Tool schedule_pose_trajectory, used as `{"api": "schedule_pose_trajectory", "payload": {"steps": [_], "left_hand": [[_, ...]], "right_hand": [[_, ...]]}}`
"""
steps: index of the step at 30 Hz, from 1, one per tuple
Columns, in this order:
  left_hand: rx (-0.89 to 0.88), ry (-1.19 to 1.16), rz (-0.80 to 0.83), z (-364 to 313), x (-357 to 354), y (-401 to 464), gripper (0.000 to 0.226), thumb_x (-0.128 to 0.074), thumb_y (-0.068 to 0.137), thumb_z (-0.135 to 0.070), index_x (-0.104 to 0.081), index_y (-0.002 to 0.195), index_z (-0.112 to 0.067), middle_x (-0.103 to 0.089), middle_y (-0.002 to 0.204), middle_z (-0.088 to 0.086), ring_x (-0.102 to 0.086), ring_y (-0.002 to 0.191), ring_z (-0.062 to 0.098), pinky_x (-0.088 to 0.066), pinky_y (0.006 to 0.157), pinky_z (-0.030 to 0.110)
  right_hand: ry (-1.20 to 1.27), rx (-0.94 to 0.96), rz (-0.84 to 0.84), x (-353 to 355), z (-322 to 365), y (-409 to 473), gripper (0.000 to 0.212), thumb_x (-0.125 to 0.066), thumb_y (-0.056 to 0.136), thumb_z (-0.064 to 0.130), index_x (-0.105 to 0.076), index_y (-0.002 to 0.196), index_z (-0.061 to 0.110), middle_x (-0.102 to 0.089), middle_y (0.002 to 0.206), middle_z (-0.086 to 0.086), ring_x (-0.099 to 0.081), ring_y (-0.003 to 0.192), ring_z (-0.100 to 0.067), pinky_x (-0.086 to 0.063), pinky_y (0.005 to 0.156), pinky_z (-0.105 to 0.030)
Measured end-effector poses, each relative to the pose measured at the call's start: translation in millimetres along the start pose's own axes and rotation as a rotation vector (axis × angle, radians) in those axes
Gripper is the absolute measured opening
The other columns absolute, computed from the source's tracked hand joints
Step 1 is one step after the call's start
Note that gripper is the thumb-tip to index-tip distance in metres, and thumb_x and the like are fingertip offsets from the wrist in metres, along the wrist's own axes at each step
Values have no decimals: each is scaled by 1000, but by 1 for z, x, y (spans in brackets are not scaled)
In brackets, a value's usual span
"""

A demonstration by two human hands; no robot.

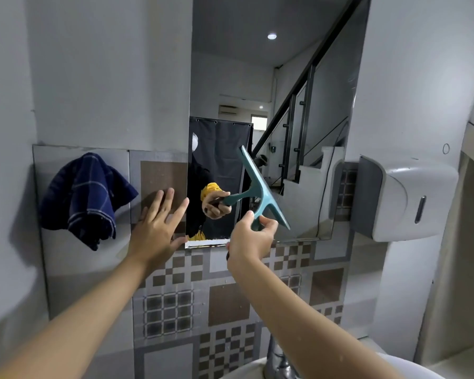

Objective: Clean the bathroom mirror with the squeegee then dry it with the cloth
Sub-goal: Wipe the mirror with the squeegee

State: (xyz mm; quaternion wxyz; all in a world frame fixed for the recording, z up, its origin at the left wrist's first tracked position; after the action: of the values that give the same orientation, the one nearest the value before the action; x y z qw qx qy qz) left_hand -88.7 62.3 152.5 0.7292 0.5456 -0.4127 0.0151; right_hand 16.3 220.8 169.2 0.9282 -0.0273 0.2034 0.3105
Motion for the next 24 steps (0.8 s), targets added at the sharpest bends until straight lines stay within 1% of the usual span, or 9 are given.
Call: {"api": "schedule_pose_trajectory", "payload": {"steps": [3,6,8,10,15,18,20,22,24], "left_hand": [[-6,3,-3,1,1,-1,86,-67,77,-43,-20,146,-25,-9,155,8,-2,143,28,-30,103,55],[-24,8,-3,1,0,-1,90,-74,71,-40,-26,145,-22,-15,154,12,-9,142,31,-36,99,57],[-36,8,-6,3,-2,-2,91,-75,70,-39,-27,145,-21,-16,154,13,-11,142,32,-38,99,57],[-47,10,-17,4,-3,-2,91,-75,70,-40,-27,145,-21,-16,154,14,-12,142,32,-39,99,57],[-51,20,-50,4,-5,-3,85,-73,72,-40,-31,143,-20,-20,153,15,-15,141,34,-35,100,55],[-27,6,-58,4,-7,-7,80,-70,75,-39,-32,143,-20,-19,153,14,-14,141,32,-37,98,53],[2,-8,-60,3,-8,-10,77,-69,76,-40,-34,142,-19,-18,154,12,-12,142,29,-40,97,50],[25,-15,-53,3,-10,-13,77,-67,77,-42,-34,142,-18,-17,154,10,-10,143,26,-37,100,49],[30,-12,-51,3,-11,-15,79,-67,76,-44,-34,142,-18,-17,154,10,-9,143,25,-33,103,49]], "right_hand": [[-34,24,40,-8,-6,-12,12,-51,94,34,-41,96,28,-62,88,-10,-56,62,-22,-51,55,-33],[-43,42,64,-14,-9,-21,13,-52,94,33,-41,96,29,-59,85,-6,-59,66,-23,-57,63,-42],[-56,56,68,-15,-11,-23,13,-53,93,34,-41,96,30,-59,85,-6,-60,65,-23,-57,62,-41],[-83,86,80,-13,-14,-25,13,-53,93,35,-41,95,31,-60,85,-7,-61,66,-25,-57,61,-41],[-158,188,117,-6,-22,-30,12,-54,93,33,-43,96,30,-56,73,-2,-58,63,-24,-57,60,-48],[-213,259,129,2,-23,-26,13,-55,93,33,-43,95,31,-54,72,-1,-54,60,-20,-56,57,-42],[-270,332,154,9,-25,-24,13,-57,93,31,-45,98,27,-51,70,6,-49,55,-13,-49,50,-30],[-328,416,185,15,-29,-23,15,-58,93,29,-46,98,21,-50,75,13,-45,54,-8,-42,50,-20],[-372,482,222,21,-36,-21,16,-60,92,29,-46,96,22,-51,79,15,-44,54,-9,-43,51,-23]]}}
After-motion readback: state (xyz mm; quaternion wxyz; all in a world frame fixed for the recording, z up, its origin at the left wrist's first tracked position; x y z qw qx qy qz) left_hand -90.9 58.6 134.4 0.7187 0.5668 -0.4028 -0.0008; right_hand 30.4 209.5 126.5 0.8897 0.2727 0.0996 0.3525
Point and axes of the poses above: each hand's wrist, its own y-axis towards the middle knuckle, its own x-axis out of the back of the hand, z = x × y, the point moved 2 cm from there along y, towards the middle knuckle
